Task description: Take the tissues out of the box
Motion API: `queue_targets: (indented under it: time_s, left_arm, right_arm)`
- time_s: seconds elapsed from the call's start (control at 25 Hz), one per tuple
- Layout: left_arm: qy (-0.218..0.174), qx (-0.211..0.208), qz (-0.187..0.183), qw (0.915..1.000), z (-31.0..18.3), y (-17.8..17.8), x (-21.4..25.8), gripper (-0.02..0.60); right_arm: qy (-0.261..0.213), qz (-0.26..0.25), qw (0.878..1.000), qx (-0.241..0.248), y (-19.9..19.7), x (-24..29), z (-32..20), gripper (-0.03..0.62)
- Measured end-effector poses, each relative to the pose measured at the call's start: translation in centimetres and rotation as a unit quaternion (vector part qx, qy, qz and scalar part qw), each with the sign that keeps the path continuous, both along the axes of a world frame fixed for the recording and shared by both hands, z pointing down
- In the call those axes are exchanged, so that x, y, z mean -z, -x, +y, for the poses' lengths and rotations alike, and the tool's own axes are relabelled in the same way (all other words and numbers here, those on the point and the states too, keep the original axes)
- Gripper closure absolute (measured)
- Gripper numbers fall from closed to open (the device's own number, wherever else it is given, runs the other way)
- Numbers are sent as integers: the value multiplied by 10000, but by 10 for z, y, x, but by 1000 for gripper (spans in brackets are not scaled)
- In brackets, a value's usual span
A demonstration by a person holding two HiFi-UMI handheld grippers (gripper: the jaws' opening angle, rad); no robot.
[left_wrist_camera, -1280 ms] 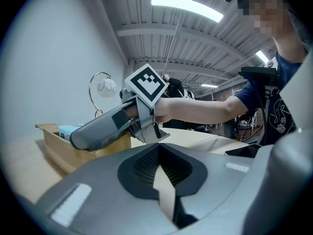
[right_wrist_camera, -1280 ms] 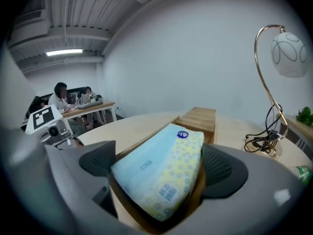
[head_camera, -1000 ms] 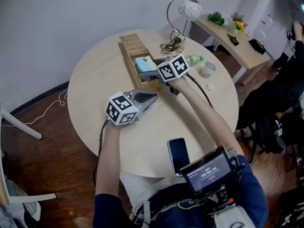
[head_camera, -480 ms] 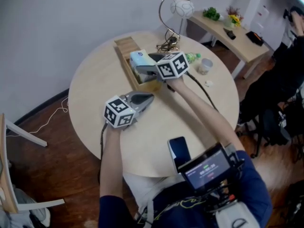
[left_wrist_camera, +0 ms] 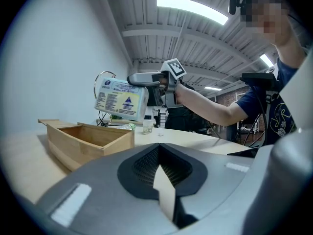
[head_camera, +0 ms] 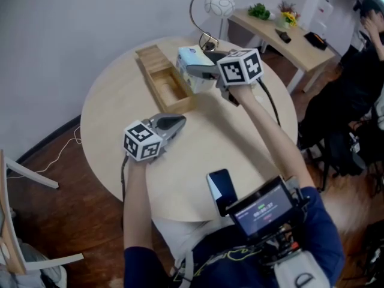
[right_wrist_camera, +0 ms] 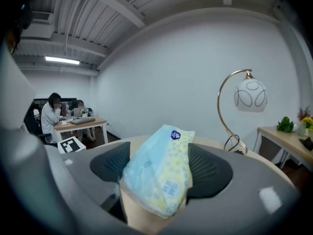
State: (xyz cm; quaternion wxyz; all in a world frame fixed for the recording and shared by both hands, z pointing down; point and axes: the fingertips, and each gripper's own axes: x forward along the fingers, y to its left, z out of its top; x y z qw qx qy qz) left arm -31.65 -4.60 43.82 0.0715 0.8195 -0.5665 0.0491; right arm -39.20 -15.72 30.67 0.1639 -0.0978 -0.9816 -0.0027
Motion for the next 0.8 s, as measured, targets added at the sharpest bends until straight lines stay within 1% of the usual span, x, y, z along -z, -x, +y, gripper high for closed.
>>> queue_targets:
  time_s: [0.2,0.28,0.36,0.56,0.72,0.76,0.8]
  left_arm:
    - [-7,4,32,10000,2,0,-1,577]
    - [-10,10,50,10000,3,1,0,577]
    - [-7,14,61,10000,4,2,-1,577]
    - [-4,25,63,10000,7,4,-1,577]
    - [-6,11,84,10000,5,12,-2,577]
    - [19,39,89,10000,7,14,-2,577]
    - [53,83,88,9999,11,16,-1,577]
  right_arm:
    - [-227,200,9993,-221,-34,-15,-27,238]
    - [-263,307,9986,-333,-44,-25,-37,238]
    - [-237,368,9984,-346,-51,-38,-44,238]
    - [49,476,9981,-400,-61,-77,-55,238]
    - [353,545,9966,-509,-61,-109,-65,237]
    - [440,451,9968,-488,-59,-111,-64,235]
    - [558,242,9971,-466,-58,-109,-62,229]
